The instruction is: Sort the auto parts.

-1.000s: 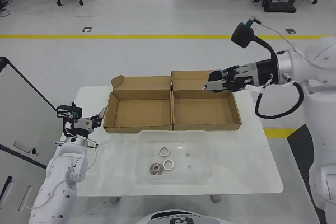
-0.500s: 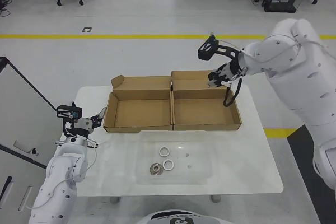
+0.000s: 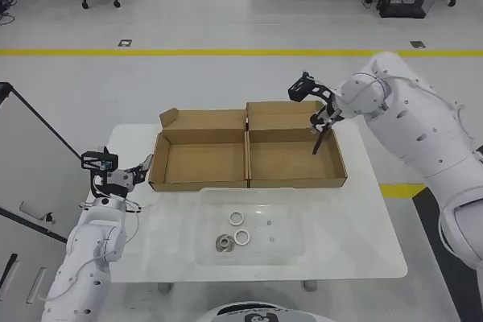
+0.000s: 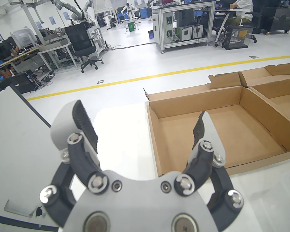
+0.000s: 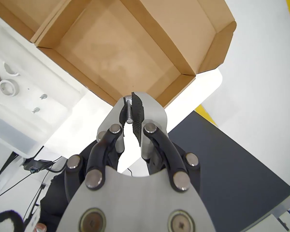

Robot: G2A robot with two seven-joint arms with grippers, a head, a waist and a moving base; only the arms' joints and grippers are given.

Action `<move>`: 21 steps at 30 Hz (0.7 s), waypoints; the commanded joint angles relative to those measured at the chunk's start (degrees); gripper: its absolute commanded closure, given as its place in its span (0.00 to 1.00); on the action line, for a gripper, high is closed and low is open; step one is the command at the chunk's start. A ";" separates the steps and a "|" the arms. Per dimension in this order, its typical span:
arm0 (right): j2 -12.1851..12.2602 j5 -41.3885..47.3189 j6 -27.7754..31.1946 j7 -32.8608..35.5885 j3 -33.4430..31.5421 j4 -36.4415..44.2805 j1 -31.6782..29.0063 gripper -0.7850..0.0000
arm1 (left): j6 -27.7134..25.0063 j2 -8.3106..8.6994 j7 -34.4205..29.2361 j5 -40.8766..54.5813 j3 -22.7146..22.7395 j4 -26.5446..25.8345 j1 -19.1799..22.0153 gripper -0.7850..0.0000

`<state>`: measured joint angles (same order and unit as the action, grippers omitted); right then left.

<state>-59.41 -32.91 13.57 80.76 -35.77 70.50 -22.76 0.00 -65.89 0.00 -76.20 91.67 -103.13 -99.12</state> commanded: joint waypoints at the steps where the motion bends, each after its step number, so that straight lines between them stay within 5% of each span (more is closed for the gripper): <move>1: -0.33 -1.03 -0.78 -1.63 0.68 -1.42 -0.52 1.00 | 0.00 0.00 0.00 0.00 0.00 0.00 0.00 0.00; 21: -2.34 -5.05 -9.63 -8.25 2.93 -11.16 -6.89 1.00 | 0.00 0.00 0.00 0.00 0.00 0.00 0.00 0.00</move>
<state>-61.71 -38.18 4.34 72.81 -32.70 59.61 -29.34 0.00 -65.89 0.00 -76.20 91.67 -103.13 -99.12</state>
